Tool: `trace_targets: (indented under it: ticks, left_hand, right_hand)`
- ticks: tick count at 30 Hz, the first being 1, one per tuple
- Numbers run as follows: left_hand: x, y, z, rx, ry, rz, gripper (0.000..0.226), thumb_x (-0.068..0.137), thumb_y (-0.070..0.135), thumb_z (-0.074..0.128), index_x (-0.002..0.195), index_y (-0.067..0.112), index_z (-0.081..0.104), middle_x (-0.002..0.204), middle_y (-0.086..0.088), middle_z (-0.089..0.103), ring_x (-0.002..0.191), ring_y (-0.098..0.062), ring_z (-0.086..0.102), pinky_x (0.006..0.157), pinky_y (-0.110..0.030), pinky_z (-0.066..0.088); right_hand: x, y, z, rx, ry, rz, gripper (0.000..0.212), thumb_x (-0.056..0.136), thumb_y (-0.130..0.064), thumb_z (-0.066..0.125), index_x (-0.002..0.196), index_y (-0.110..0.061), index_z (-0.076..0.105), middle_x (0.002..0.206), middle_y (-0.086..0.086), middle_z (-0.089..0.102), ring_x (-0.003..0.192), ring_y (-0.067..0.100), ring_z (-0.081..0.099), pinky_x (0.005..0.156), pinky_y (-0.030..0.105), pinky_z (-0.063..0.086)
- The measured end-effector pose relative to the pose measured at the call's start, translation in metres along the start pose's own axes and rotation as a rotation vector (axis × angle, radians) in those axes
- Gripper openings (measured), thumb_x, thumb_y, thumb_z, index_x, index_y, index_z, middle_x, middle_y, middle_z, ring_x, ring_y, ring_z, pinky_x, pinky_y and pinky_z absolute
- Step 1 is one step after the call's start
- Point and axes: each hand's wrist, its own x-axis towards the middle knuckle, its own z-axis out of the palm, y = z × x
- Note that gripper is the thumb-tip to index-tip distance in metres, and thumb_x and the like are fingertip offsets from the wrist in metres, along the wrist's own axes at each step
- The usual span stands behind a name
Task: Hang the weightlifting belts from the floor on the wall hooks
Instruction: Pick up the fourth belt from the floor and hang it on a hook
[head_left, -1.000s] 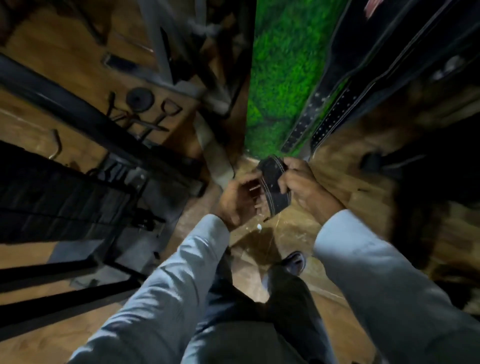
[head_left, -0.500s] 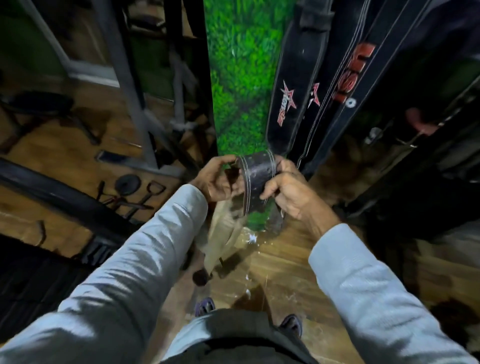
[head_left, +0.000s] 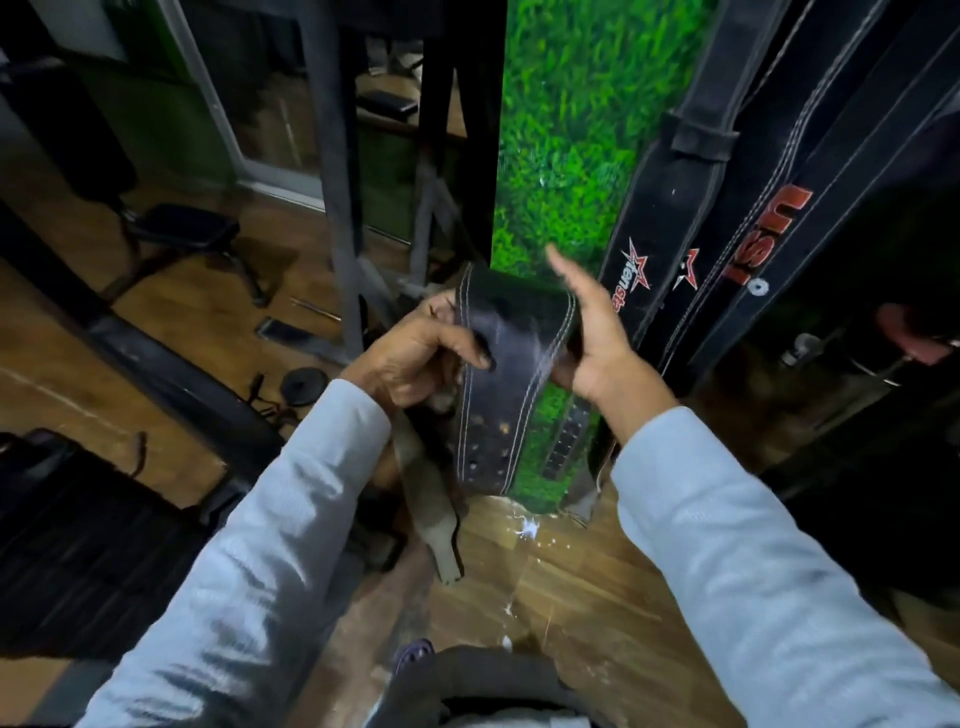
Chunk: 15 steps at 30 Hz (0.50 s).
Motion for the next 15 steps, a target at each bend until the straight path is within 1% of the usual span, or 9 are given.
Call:
trace_targets:
  ticks: [3,5,7,8,9,11,12,13,15]
  left_hand:
    - [-0.016,0.000,-0.009,0.104,0.008,-0.075,0.059,0.039,0.004,0.093,0.095,0.002,0.075,0.094,-0.027,0.069,0.096,-0.044,0.058,0.087,-0.049,0.042]
    - [-0.031,0.002,-0.014,0.069,-0.017,-0.131,0.058,0.047,0.033,0.100,0.097,0.011,0.080,0.093,-0.020,0.074,0.084,-0.035,0.070,0.077,-0.042,0.056]
    - [-0.039,0.008,-0.010,-0.114,0.011,-0.179,0.067,0.067,0.065,0.079,0.105,0.010,0.077,0.086,-0.010,0.078,0.071,-0.025,0.076,0.064,-0.034,0.063]
    - [-0.037,0.012,-0.010,-0.212,0.067,-0.189,0.078,0.076,0.073,0.064,0.115,0.005,0.071,0.089,-0.013,0.077,0.074,-0.027,0.077,0.065,-0.035,0.064]
    - [-0.031,0.017,-0.010,-0.265,0.118,-0.178,0.091,0.081,0.077,0.055,0.128,0.000,0.063,0.103,-0.019,0.075,0.088,-0.033,0.076,0.075,-0.040,0.065]
    - [-0.015,0.029,-0.010,-0.301,0.177,-0.167,0.105,0.082,0.079,0.058,0.144,-0.005,0.053,0.139,-0.030,0.059,0.129,-0.044,0.060,0.112,-0.053,0.048]
    - [-0.007,0.037,-0.006,-0.297,0.202,-0.150,0.099,0.084,0.075,0.060,0.140,-0.006,0.058,0.142,-0.030,0.057,0.134,-0.044,0.056,0.118,-0.055,0.041]
    - [0.000,0.044,-0.002,-0.282,0.215,-0.133,0.084,0.088,0.067,0.060,0.129,-0.007,0.067,0.134,-0.030,0.064,0.127,-0.042,0.061,0.115,-0.054,0.044]
    - [0.013,0.054,0.007,-0.243,0.229,-0.141,0.049,0.095,0.041,0.062,0.106,-0.004,0.076,0.109,-0.025,0.075,0.098,-0.035,0.074,0.095,-0.046,0.061]
  right_hand:
    - [0.006,-0.012,0.015,-0.077,-0.046,-0.007,0.023,0.091,-0.014,0.066,0.112,-0.005,0.069,0.121,0.021,0.069,0.104,0.033,0.068,0.105,0.048,0.053]
    - [0.010,-0.013,0.014,-0.089,-0.106,-0.020,0.012,0.091,-0.004,0.064,0.096,-0.004,0.075,0.098,0.016,0.077,0.085,0.028,0.076,0.088,0.042,0.063]
    - [0.010,-0.011,0.012,-0.166,-0.142,-0.051,0.011,0.086,0.004,0.066,0.088,-0.001,0.076,0.087,0.013,0.079,0.078,0.023,0.077,0.084,0.037,0.063]
    - [0.006,-0.010,0.011,-0.204,-0.131,-0.073,0.013,0.082,0.007,0.069,0.092,-0.001,0.073,0.088,0.011,0.078,0.082,0.021,0.077,0.091,0.037,0.061]
    - [0.007,-0.008,0.007,-0.202,-0.120,-0.106,0.026,0.078,0.011,0.072,0.098,-0.004,0.067,0.092,0.009,0.076,0.088,0.018,0.075,0.100,0.036,0.056]
    - [0.003,-0.003,0.002,-0.267,-0.159,-0.132,0.051,0.067,0.013,0.080,0.108,-0.008,0.061,0.098,0.005,0.076,0.098,0.015,0.074,0.106,0.031,0.052]
    - [0.000,0.001,0.002,-0.328,-0.200,-0.131,0.048,0.067,0.016,0.078,0.108,-0.005,0.064,0.099,0.004,0.079,0.099,0.015,0.074,0.104,0.029,0.054]
    - [0.002,0.007,-0.002,-0.392,-0.218,-0.120,0.041,0.071,0.019,0.075,0.105,-0.003,0.067,0.098,0.004,0.080,0.100,0.016,0.075,0.100,0.028,0.056]
    - [0.000,0.018,-0.005,-0.534,-0.157,-0.148,0.039,0.077,0.017,0.075,0.111,-0.002,0.069,0.109,0.009,0.079,0.113,0.025,0.072,0.105,0.033,0.054]
